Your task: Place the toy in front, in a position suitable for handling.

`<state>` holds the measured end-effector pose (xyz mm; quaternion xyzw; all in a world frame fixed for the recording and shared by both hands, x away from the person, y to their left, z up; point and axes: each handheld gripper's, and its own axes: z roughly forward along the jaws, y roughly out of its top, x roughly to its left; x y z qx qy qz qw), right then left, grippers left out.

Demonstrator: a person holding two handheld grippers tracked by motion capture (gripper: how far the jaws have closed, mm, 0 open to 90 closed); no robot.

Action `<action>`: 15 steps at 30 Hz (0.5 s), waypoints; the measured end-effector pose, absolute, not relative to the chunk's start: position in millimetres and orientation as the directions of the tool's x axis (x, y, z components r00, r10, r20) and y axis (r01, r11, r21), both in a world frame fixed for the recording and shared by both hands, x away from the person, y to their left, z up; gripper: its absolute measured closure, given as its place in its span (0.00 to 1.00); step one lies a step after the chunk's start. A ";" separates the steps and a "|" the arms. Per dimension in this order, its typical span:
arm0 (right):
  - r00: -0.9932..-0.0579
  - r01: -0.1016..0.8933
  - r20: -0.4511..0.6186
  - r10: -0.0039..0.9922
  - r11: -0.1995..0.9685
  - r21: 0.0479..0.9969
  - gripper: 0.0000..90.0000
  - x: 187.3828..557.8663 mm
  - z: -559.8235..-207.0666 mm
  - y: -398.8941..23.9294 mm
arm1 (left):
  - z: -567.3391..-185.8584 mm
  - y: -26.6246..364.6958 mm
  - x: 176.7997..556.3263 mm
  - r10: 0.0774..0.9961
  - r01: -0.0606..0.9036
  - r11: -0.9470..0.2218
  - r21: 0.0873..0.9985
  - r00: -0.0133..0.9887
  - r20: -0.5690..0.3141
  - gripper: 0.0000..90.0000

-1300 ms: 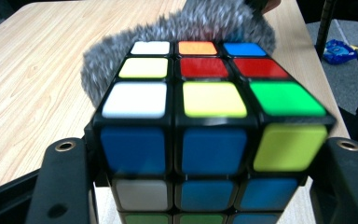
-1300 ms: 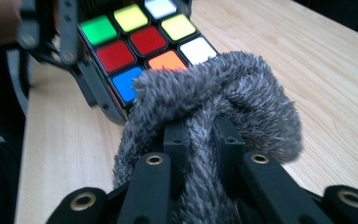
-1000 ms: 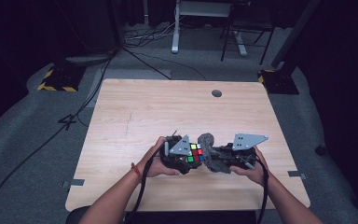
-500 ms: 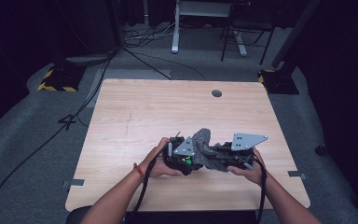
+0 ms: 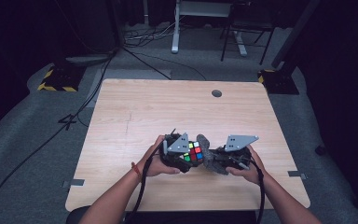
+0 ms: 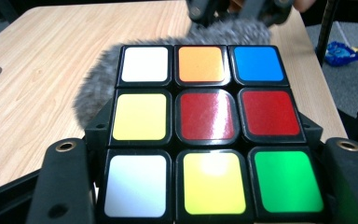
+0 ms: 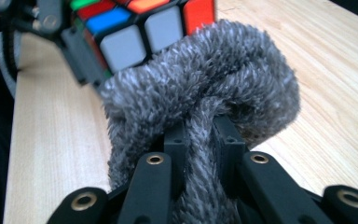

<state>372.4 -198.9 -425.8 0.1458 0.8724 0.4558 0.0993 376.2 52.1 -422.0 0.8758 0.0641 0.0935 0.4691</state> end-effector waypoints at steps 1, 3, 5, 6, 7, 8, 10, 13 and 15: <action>-0.941 0.162 -0.037 0.337 0.544 0.823 0.88 371.9 -425.6 -198.5 | -421.1 53.6 376.6 0.205 0.028 -0.548 0.836 0.974 0.101 0.37; -0.946 0.156 -0.036 0.321 0.550 0.821 0.88 369.8 -424.3 -198.1 | -420.6 55.5 377.7 0.210 0.033 -0.540 0.841 0.973 0.096 0.37; -0.953 0.144 -0.033 0.302 0.545 0.826 0.88 366.9 -422.0 -199.0 | -420.9 57.5 379.6 0.219 0.041 -0.537 0.843 0.971 0.092 0.37; -0.955 0.133 -0.038 0.294 0.539 0.832 0.88 365.4 -420.2 -199.6 | -421.5 58.3 380.9 0.220 0.049 -0.534 0.844 0.972 0.082 0.37; -0.958 0.122 -0.038 0.286 0.523 0.843 0.88 363.7 -417.6 -200.4 | -422.3 58.5 381.4 0.223 0.055 -0.534 0.844 0.972 0.078 0.37; -0.959 0.114 -0.038 0.281 0.504 0.856 0.88 362.0 -414.6 -200.7 | -423.2 57.5 381.7 0.222 0.052 -0.544 0.838 0.972 0.084 0.37; -0.958 0.092 -0.056 0.283 0.482 0.871 0.88 358.8 -408.9 -200.4 | -425.9 54.8 381.4 0.209 0.056 -0.549 0.834 0.975 0.073 0.37; -0.950 0.077 -0.069 0.304 0.444 0.892 0.88 357.7 -403.8 -201.6 | -428.9 48.9 378.1 0.183 0.043 -0.568 0.822 0.980 0.075 0.37; -0.944 0.079 -0.063 0.324 0.406 0.910 0.88 359.1 -401.9 -202.9 | -430.5 42.1 372.9 0.153 0.024 -0.581 0.813 0.985 0.080 0.37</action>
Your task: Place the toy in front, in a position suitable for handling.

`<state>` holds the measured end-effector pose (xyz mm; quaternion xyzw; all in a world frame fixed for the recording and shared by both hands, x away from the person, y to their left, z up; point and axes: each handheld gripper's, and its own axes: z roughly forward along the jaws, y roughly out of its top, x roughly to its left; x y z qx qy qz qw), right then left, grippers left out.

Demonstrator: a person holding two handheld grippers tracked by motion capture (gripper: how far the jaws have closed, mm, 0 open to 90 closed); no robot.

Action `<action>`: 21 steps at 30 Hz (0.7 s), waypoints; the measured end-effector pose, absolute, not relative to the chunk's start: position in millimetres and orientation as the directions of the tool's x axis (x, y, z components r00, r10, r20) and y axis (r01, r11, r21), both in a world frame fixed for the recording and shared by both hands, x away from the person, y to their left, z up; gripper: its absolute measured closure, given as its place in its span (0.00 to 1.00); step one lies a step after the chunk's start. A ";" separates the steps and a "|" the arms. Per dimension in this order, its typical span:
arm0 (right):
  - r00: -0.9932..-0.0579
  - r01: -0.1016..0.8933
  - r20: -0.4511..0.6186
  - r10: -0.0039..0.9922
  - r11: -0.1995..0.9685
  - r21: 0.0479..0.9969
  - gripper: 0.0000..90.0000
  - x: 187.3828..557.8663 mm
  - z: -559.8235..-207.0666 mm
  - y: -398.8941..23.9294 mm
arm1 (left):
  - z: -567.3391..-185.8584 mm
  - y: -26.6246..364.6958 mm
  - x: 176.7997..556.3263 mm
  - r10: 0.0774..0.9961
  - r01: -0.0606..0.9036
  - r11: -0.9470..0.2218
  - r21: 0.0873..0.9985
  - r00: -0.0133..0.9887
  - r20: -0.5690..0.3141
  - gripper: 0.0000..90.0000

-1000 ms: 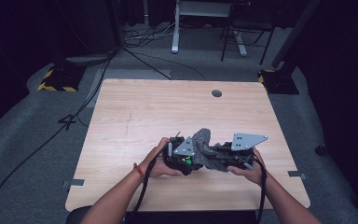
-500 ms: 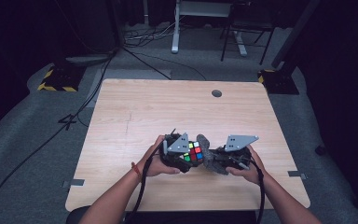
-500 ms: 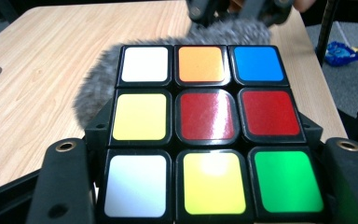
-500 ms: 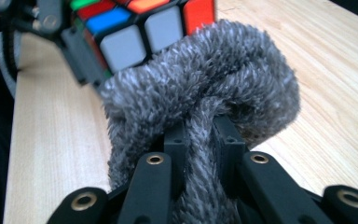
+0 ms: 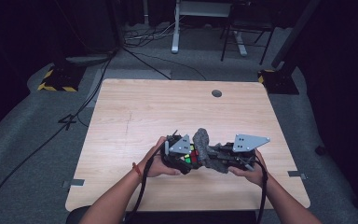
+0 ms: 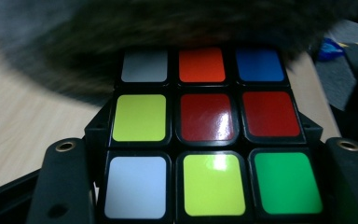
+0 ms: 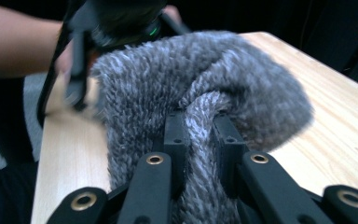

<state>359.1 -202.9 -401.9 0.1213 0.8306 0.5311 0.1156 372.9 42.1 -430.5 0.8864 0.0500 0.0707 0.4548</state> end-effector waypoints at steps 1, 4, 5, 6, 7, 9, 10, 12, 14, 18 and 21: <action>-0.938 0.080 -0.070 0.338 0.411 0.908 0.88 360.0 -401.7 -201.9 | -430.1 39.7 370.8 0.154 0.015 -0.591 0.806 0.983 0.095 0.37; -0.927 0.083 -0.088 0.365 0.428 0.900 0.88 362.9 -403.5 -201.7 | -429.6 40.9 370.8 0.147 0.018 -0.579 0.815 0.986 0.083 0.37; -0.922 0.090 -0.092 0.377 0.437 0.895 0.88 364.2 -404.4 -202.1 | -428.6 42.1 371.0 0.144 0.014 -0.570 0.822 0.986 0.083 0.37; -0.917 0.096 -0.096 0.388 0.448 0.889 0.88 365.7 -405.9 -202.4 | -427.0 43.4 370.9 0.146 0.016 -0.561 0.827 0.986 0.080 0.37; -0.916 0.107 -0.093 0.391 0.459 0.882 0.88 367.6 -408.1 -202.4 | -424.9 44.2 370.7 0.145 0.013 -0.553 0.833 0.986 0.080 0.37; -0.914 0.124 -0.097 0.395 0.498 0.858 0.88 370.7 -414.4 -201.0 | -420.3 46.7 369.8 0.149 0.011 -0.533 0.846 0.985 0.081 0.37; -0.915 0.132 -0.094 0.392 0.511 0.849 0.88 372.0 -417.7 -200.7 | -418.8 48.0 369.7 0.150 0.010 -0.530 0.848 0.985 0.083 0.37; -0.921 0.146 -0.079 0.383 0.524 0.839 0.88 374.1 -421.8 -201.4 | -416.9 51.1 369.9 0.161 0.011 -0.514 0.858 0.983 0.084 0.37; -0.931 0.162 -0.060 0.361 0.554 0.817 0.88 375.7 -424.9 -201.0 | -415.7 53.4 371.4 0.165 0.017 -0.507 0.862 0.983 0.078 0.37; -0.943 0.176 -0.019 0.332 0.545 0.820 0.88 376.1 -426.9 -200.0 | -417.2 56.3 374.9 0.189 0.026 -0.514 0.858 0.978 0.083 0.37; -0.951 0.160 -0.019 0.308 0.546 0.822 0.88 372.8 -425.2 -199.1 | -419.0 59.3 378.9 0.205 0.043 -0.518 0.854 0.976 0.075 0.37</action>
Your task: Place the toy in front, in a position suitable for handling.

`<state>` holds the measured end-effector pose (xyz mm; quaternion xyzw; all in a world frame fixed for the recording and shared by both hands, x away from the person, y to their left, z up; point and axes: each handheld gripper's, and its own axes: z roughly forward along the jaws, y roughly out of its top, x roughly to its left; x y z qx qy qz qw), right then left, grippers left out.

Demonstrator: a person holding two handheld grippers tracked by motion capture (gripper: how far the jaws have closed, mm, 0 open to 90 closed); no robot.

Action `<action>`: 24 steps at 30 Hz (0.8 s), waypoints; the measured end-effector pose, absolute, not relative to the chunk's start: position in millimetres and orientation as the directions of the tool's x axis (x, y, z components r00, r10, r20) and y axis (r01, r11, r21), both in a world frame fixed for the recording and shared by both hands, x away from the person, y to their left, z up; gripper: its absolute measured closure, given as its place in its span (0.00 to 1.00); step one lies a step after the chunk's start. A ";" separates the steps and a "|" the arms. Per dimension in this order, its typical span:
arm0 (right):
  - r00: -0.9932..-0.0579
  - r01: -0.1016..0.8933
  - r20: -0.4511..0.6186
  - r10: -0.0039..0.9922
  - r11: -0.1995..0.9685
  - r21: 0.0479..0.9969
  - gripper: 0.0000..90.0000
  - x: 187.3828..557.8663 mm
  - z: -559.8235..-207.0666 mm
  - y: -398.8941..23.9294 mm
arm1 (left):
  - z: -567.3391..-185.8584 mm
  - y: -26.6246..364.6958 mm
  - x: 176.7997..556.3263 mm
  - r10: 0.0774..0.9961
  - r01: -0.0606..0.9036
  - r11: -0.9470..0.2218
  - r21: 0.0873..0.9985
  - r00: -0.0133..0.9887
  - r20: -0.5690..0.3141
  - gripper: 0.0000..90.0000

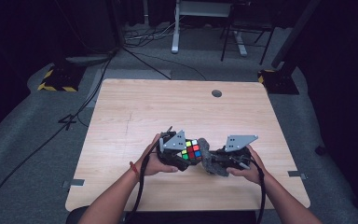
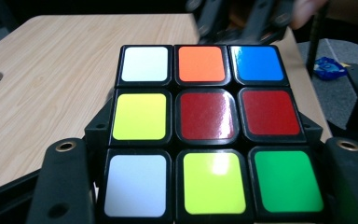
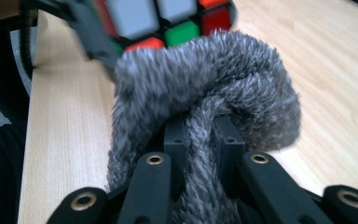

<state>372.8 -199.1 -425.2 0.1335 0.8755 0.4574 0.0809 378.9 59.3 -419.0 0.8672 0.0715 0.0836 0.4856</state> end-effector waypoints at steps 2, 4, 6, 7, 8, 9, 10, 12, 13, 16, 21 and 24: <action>-0.954 0.127 -0.042 0.296 0.530 0.838 0.88 367.8 -421.2 -199.6 | -421.6 59.0 380.8 0.209 0.050 -0.526 0.849 0.975 0.072 0.37; -0.953 0.103 -0.060 0.296 0.504 0.858 0.88 363.5 -415.5 -199.6 | -424.8 56.8 381.8 0.205 0.059 -0.539 0.840 0.977 0.063 0.37; -0.951 0.084 -0.076 0.301 0.484 0.871 0.88 361.0 -410.7 -199.8 | -427.9 53.2 381.0 0.198 0.060 -0.550 0.833 0.978 0.060 0.37; -0.949 0.076 -0.080 0.304 0.469 0.880 0.88 360.2 -408.8 -200.6 | -429.2 51.3 380.0 0.190 0.059 -0.556 0.829 0.980 0.058 0.37; -0.949 0.077 -0.074 0.306 0.455 0.887 0.88 360.3 -407.2 -201.4 | -430.5 48.9 378.7 0.184 0.057 -0.564 0.824 0.981 0.058 0.37; -0.948 0.078 -0.075 0.310 0.453 0.888 0.88 360.8 -406.0 -202.1 | -431.3 46.3 377.2 0.175 0.045 -0.576 0.816 0.982 0.069 0.37; -0.942 0.078 -0.081 0.326 0.448 0.890 0.88 361.6 -405.5 -202.6 | -432.1 43.9 375.6 0.169 0.041 -0.581 0.813 0.983 0.071 0.37; -0.935 0.094 -0.073 0.348 0.442 0.892 0.88 364.8 -406.3 -203.6 | -432.8 39.8 373.1 0.151 0.034 -0.587 0.809 0.986 0.068 0.37; -0.930 0.098 -0.077 0.358 0.445 0.890 0.88 366.4 -407.4 -203.8 | -432.5 38.6 372.2 0.146 0.027 -0.592 0.805 0.986 0.075 0.37; -0.927 0.121 -0.068 0.369 0.467 0.876 0.88 371.0 -411.4 -204.9 | -429.5 40.1 370.9 0.141 0.019 -0.579 0.815 0.987 0.077 0.37; -0.928 0.159 -0.056 0.368 0.526 0.835 0.88 376.4 -425.8 -202.7 | -419.6 48.2 370.6 0.153 0.019 -0.537 0.843 0.985 0.075 0.37; -0.935 0.171 -0.040 0.353 0.547 0.819 0.88 377.3 -430.4 -201.8 | -416.6 52.0 371.5 0.164 0.023 -0.522 0.853 0.984 0.073 0.37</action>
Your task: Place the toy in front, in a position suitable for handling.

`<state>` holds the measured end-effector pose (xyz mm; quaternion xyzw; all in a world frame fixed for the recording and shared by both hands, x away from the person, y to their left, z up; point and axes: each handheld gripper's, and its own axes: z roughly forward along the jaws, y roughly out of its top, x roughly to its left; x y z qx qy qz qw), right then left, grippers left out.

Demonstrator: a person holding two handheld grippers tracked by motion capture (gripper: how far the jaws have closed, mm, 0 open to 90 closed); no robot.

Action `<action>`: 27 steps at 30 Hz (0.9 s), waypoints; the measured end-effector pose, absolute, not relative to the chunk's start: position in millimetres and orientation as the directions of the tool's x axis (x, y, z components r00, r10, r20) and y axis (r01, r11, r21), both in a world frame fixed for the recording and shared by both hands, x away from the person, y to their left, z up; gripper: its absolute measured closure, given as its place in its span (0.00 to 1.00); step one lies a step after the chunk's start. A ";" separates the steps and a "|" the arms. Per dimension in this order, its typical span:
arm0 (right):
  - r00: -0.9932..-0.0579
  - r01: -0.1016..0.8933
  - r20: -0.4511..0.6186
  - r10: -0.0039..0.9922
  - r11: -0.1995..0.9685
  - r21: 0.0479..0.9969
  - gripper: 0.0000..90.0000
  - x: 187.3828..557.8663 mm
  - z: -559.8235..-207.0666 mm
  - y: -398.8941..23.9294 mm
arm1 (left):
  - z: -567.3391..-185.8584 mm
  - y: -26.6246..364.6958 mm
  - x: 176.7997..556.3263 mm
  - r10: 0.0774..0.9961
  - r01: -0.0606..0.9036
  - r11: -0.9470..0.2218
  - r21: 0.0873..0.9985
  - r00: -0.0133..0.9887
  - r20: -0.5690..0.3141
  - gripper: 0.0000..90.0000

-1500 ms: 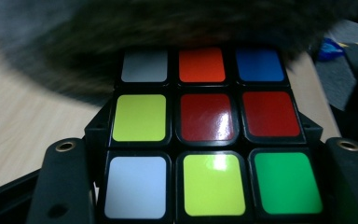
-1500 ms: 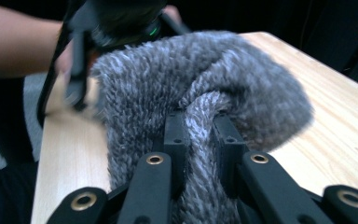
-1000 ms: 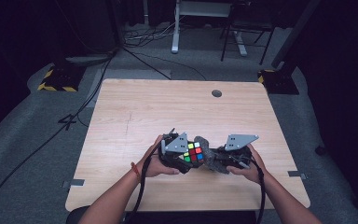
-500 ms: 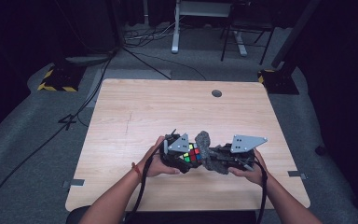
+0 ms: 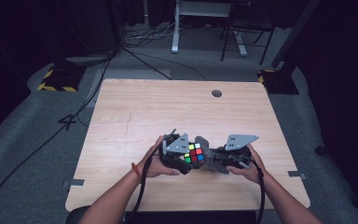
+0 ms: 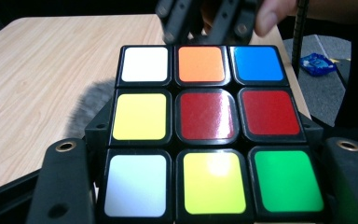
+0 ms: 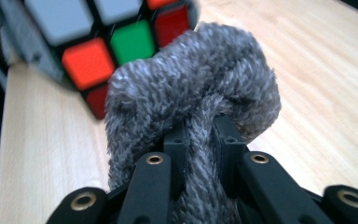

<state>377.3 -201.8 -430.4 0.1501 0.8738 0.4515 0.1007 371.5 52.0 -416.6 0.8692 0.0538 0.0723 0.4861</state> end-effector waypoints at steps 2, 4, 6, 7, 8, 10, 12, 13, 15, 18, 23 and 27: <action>-0.940 0.164 -0.041 0.339 0.552 0.817 0.88 375.4 -430.8 -201.2 | -416.2 53.1 372.6 0.174 0.023 -0.525 0.851 0.981 0.081 0.37; -0.944 0.150 -0.046 0.328 0.547 0.824 0.88 372.7 -427.8 -201.5 | -417.2 54.1 374.4 0.180 0.028 -0.527 0.849 0.981 0.079 0.37; -0.947 0.138 -0.042 0.319 0.520 0.843 0.88 369.7 -422.7 -203.1 | -419.2 53.7 375.5 0.195 0.038 -0.542 0.839 0.977 0.082 0.37; -0.948 0.132 -0.042 0.316 0.507 0.852 0.88 368.2 -419.8 -203.6 | -420.7 53.4 376.4 0.195 0.045 -0.544 0.838 0.978 0.074 0.37; -0.950 0.123 -0.041 0.310 0.490 0.863 0.88 366.4 -416.7 -204.2 | -422.0 52.8 376.9 0.196 0.045 -0.549 0.835 0.978 0.076 0.37; -0.949 0.110 -0.045 0.312 0.462 0.880 0.88 363.3 -411.0 -204.2 | -424.4 50.0 377.1 0.192 0.047 -0.560 0.827 0.979 0.075 0.37; -0.947 0.097 -0.054 0.316 0.443 0.891 0.88 361.7 -407.4 -204.4 | -425.0 49.1 376.9 0.187 0.047 -0.559 0.828 0.980 0.071 0.37; -0.945 0.096 -0.058 0.323 0.441 0.892 0.88 362.0 -407.2 -204.6 | -425.3 48.3 376.6 0.185 0.046 -0.563 0.825 0.980 0.072 0.37; -0.939 0.113 -0.051 0.341 0.442 0.890 0.88 364.8 -409.0 -204.5 | -426.0 47.0 375.7 0.181 0.043 -0.568 0.822 0.981 0.075 0.37; -0.934 0.132 -0.049 0.355 0.467 0.874 0.88 369.4 -416.3 -202.2 | -427.1 44.6 374.3 0.173 0.033 -0.583 0.812 0.981 0.084 0.37; -0.942 0.114 -0.041 0.332 0.434 0.894 0.88 368.7 -415.6 -203.1 | -426.8 44.2 374.8 0.170 0.037 -0.574 0.818 0.983 0.075 0.37; -0.946 0.095 -0.050 0.321 0.421 0.902 0.88 365.5 -410.2 -203.8 | -427.0 42.1 373.2 0.164 0.028 -0.587 0.809 0.983 0.085 0.36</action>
